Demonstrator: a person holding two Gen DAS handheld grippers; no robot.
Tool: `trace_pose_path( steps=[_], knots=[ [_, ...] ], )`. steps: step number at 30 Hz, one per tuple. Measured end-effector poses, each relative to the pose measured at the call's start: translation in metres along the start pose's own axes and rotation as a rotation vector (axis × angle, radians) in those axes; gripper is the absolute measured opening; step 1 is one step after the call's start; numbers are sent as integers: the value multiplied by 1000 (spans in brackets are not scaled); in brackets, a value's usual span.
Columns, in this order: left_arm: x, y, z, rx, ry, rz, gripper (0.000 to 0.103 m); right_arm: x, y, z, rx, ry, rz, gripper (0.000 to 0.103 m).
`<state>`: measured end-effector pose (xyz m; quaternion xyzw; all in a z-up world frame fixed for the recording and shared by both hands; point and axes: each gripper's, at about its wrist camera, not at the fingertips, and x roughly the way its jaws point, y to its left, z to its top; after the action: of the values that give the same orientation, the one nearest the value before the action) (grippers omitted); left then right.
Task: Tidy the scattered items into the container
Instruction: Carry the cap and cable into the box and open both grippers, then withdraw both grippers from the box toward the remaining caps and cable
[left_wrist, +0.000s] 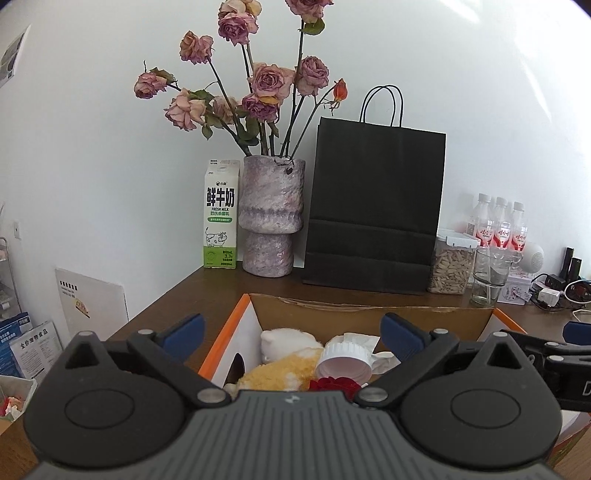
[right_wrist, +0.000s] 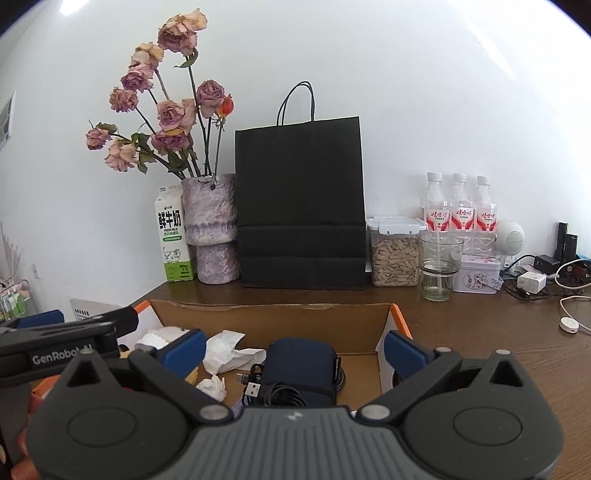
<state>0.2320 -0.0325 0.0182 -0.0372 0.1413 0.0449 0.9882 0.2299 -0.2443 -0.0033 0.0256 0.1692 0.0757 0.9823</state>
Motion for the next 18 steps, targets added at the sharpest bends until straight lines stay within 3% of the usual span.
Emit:
trace_pose_path(
  steps=[10, 18],
  knots=[
    [-1, 8, -5, -17, 8, -7, 103, -1, -2, -4, 5, 4, -9, 103],
    [-15, 22, 0, -21, -31, -21, 103, -15, -5, -4, 5, -27, -10, 103]
  ],
)
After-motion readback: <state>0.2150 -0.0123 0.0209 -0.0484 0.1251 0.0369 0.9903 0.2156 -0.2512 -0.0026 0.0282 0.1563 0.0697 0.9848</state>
